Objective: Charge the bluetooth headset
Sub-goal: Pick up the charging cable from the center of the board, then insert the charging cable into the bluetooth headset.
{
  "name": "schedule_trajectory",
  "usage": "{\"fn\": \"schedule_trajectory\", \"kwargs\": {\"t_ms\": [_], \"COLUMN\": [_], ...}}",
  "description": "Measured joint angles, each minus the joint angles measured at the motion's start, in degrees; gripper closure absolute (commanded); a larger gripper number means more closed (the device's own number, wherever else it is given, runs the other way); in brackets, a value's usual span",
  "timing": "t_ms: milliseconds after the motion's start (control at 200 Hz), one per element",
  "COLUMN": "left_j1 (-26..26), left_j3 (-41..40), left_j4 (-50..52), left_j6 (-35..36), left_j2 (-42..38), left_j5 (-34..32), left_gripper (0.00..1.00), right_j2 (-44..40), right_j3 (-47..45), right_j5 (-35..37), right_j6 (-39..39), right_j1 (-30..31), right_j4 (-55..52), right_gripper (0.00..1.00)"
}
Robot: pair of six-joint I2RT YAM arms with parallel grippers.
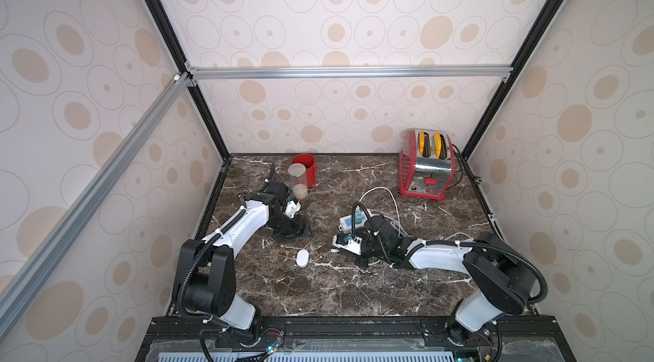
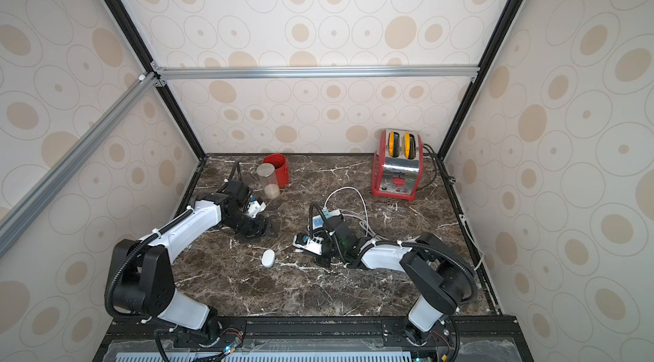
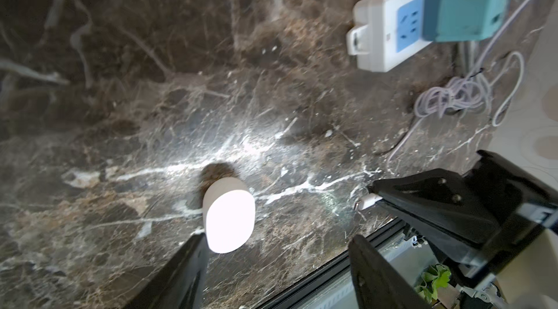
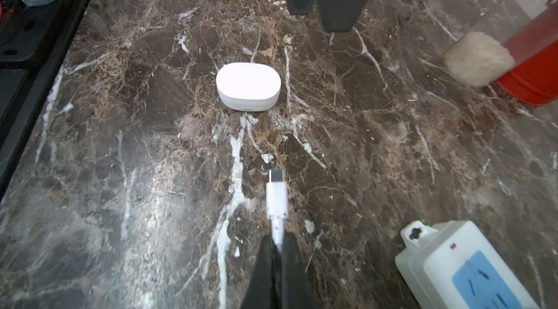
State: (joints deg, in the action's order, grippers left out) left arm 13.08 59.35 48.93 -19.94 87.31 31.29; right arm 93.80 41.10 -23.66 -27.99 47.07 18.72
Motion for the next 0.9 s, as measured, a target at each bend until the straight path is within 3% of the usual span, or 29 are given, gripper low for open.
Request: {"fn": "schedule_trajectory", "kwargs": {"t_ms": [280, 476, 901], "left_j1": [0.37, 0.48, 0.48], "left_j3": [-10.19, -10.03, -3.82], "left_j4": [-1.55, -2.34, -1.6], "left_j6": [-4.28, -3.78, 1.53], "left_j2": [-1.07, 2.19, 8.15], "left_j5": [0.7, 1.05, 0.46], "left_gripper": [0.5, 0.58, 0.65], "right_j2": [6.23, 7.34, 10.34], "right_j3": [3.5, 5.16, 6.95], "right_j5": [0.24, 0.76, 3.48], "right_j6": [0.66, 0.07, 0.76], "right_j1": [0.79, 2.89, 5.75], "right_j4": [-0.28, -1.53, -1.66], "right_gripper": [1.0, 1.0, 1.0]}}
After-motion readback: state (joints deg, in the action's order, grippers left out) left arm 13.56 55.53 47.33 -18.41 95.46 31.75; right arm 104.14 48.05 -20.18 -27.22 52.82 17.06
